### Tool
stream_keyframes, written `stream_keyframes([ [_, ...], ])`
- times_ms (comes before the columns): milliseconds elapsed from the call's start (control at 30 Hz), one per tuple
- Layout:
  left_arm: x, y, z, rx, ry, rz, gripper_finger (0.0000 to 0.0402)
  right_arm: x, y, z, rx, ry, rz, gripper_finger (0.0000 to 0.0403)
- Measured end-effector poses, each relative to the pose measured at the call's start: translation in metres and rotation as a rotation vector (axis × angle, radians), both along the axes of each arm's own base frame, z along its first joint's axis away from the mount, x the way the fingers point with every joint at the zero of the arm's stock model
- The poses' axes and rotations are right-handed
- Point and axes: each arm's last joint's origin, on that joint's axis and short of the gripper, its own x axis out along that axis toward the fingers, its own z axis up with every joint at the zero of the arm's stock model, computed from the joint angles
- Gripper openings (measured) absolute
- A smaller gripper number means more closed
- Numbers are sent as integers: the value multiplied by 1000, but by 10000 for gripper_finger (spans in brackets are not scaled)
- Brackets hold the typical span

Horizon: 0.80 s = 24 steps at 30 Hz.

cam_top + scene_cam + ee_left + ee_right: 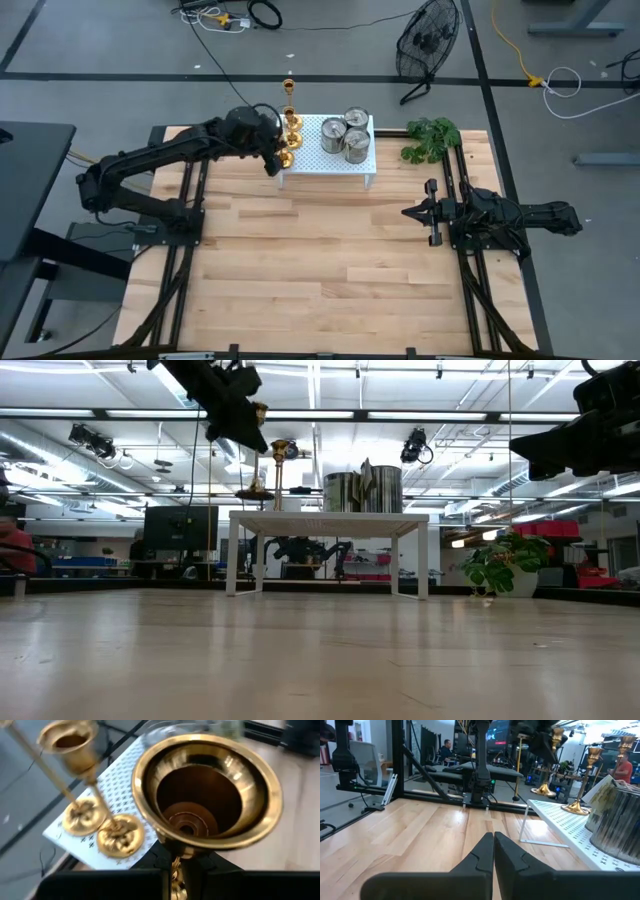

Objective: Pick & Place candle stick holders
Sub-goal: Put the candle holder aligned with the other candle holder on the shelf

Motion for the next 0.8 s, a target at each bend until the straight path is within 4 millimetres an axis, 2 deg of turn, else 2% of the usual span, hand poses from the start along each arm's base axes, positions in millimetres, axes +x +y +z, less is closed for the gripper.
stream_keyframes([
  [167, 3, 9, -5, -48, -20, 118, 26, 0, 0, 0, 0, 0, 0, 17],
  [567, 6, 12, -4, -35, -50, 126, 27, 0, 0, 0, 0, 0, 0, 17],
  [800, 16, 17, -15, -68, -34, 136, 22, 0, 0, 0, 0, 0, 0, 17],
])
